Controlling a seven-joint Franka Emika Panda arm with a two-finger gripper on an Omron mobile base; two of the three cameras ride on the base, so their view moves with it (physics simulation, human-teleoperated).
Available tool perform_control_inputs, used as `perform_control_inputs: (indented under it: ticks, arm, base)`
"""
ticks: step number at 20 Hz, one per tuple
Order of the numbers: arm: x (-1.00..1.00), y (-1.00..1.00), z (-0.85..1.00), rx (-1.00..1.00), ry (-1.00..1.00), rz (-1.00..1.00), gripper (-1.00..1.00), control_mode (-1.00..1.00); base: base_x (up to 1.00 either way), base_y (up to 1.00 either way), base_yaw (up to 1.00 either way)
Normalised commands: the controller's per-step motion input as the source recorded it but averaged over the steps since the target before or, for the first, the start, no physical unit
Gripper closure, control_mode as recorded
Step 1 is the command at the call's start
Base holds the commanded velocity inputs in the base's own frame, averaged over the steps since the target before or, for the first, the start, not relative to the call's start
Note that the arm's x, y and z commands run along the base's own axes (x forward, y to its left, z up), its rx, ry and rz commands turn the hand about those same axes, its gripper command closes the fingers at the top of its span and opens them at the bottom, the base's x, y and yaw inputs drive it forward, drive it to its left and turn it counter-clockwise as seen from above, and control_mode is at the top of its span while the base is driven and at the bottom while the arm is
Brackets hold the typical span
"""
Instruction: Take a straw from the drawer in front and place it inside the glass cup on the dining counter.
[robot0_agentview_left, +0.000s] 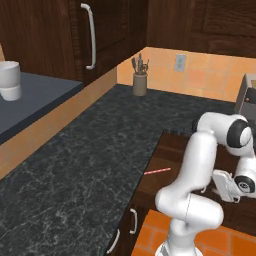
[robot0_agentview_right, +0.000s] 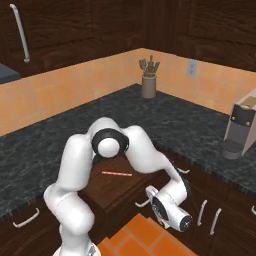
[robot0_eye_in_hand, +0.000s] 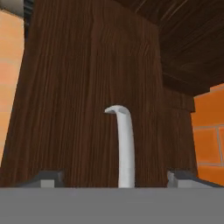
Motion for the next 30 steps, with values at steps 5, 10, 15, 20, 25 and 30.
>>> perform_control_inputs:
  ticks: [5,10,15,20,25,30]
  arm:
    - [-0.66,-0.08,0.87,-0.24,0.05,-0.04,-1.00,-1.00]
    - [-0.20,0.17,1.00,-0.09,0.00,-0.01,-1.00,-1.00]
    - [0.09,0.55,1.00,-0.12,0.14,0.00,-1.00,-1.00]
    - [0.46,0.83,0.73,-0.18,0.27,0.00,-1.00,-1.00]
    - [0.59,0.84,-0.01,-0.14,0.38,0.00,-1.00,-1.00]
    - [0.68,0.40,-0.31,-0.02,0.32,0.01,-1.00,-1.00]
  base:
    - [0.00,0.00,0.00]
    - [0.00,0.00,0.00]
    - [0.00,0.00,0.00]
    - [0.00,0.00,0.00]
    - [0.00,0.00,0.00]
    - [0.00,0.00,0.00]
